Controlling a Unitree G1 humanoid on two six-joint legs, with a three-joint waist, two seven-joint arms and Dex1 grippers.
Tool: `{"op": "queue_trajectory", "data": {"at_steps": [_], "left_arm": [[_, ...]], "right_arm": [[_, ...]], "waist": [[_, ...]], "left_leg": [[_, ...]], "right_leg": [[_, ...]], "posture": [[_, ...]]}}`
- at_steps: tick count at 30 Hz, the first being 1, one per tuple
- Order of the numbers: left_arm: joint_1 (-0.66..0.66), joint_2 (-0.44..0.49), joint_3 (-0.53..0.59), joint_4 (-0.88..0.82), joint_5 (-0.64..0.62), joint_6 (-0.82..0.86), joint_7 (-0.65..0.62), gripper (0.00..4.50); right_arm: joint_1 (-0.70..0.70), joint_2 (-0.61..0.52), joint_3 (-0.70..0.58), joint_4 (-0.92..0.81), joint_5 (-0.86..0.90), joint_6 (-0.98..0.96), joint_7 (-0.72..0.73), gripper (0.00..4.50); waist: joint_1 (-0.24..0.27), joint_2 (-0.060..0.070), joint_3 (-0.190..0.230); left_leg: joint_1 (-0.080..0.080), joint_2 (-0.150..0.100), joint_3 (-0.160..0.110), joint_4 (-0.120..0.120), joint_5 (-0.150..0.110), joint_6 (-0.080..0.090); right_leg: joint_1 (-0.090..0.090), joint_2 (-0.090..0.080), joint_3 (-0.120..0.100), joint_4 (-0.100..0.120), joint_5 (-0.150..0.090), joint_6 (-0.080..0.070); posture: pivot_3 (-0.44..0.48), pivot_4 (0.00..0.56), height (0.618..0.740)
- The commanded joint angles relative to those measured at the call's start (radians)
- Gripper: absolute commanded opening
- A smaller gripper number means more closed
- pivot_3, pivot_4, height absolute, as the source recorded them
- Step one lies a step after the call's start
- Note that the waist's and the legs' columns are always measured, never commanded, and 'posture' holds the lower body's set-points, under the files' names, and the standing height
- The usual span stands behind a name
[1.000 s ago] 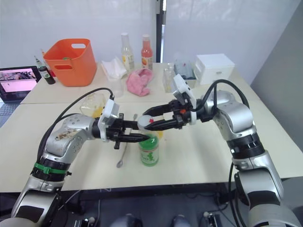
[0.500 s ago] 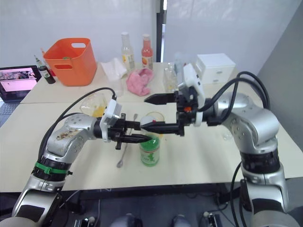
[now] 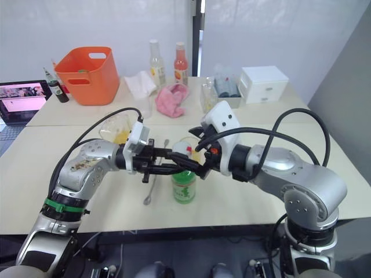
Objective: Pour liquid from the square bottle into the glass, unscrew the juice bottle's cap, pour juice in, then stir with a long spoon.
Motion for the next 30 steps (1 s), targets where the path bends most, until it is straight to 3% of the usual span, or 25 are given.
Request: {"op": "queue_trajectory", "data": {"at_steps": [1, 7, 14, 18, 21, 25, 30], "left_arm": [[-0.012, -0.006, -0.013, 0.001, 0.014, -0.006, -0.005, 1.42], [-0.021, -0.009, -0.009, -0.002, 0.016, 0.001, -0.004, 1.42], [-0.018, -0.008, -0.006, -0.009, 0.015, 0.005, 0.000, 1.42], [-0.013, -0.004, -0.005, -0.016, 0.013, 0.007, 0.000, 1.42], [-0.009, 0.003, -0.005, -0.020, 0.014, 0.007, -0.005, 1.42], [-0.002, 0.009, -0.006, -0.032, 0.012, 0.010, -0.006, 1.42], [0.009, 0.016, -0.004, -0.051, 0.008, 0.016, -0.006, 1.42]], "right_arm": [[-0.002, 0.006, -0.028, -0.032, 0.040, 0.005, -0.036, 3.70], [0.005, -0.007, -0.014, -0.026, 0.064, -0.002, -0.061, 1.70], [0.010, -0.014, -0.005, -0.015, 0.077, -0.032, -0.070, 1.67], [0.012, -0.075, 0.053, 0.022, 0.046, -0.168, 0.111, 1.67], [-0.011, -0.143, 0.139, 0.182, -0.020, -0.358, 0.452, 1.67], [-0.133, -0.180, 0.258, 0.468, -0.145, -0.560, 0.797, 1.67], [-0.302, -0.162, 0.393, 0.787, -0.297, -0.748, 1.127, 1.67]], "waist": [[0.000, 0.000, 0.000], [0.000, 0.000, 0.000], [0.000, 0.000, 0.000], [0.000, 0.000, 0.000], [-0.001, 0.000, 0.000], [-0.007, 0.000, 0.000], [-0.008, 0.000, 0.000]], "left_leg": [[0.000, 0.000, 0.000, 0.000, 0.000, 0.000], [0.000, 0.000, 0.000, 0.000, 0.000, 0.001], [0.000, 0.000, 0.000, 0.000, 0.000, 0.001], [0.000, -0.001, 0.000, 0.000, 0.000, 0.001], [0.000, -0.001, 0.000, 0.000, -0.001, 0.002], [0.000, -0.001, 0.000, 0.002, -0.003, 0.006], [-0.001, 0.000, 0.000, 0.003, -0.002, 0.004]], "right_leg": [[0.000, 0.000, 0.000, 0.000, 0.000, 0.000], [0.000, 0.000, 0.000, 0.000, 0.000, 0.000], [0.000, 0.000, 0.000, 0.000, 0.000, 0.000], [0.000, 0.000, 0.000, -0.001, 0.000, 0.000], [0.000, 0.000, 0.000, -0.002, 0.000, 0.000], [0.000, 0.001, 0.001, -0.002, 0.000, 0.001], [0.000, 0.002, 0.000, -0.001, 0.000, 0.001]], "posture": [[0.000, 0.150, 0.740], [0.000, 0.150, 0.740], [0.000, 0.150, 0.740], [0.000, 0.150, 0.740], [0.000, 0.150, 0.740], [0.000, 0.150, 0.740], [0.000, 0.150, 0.740]]}}
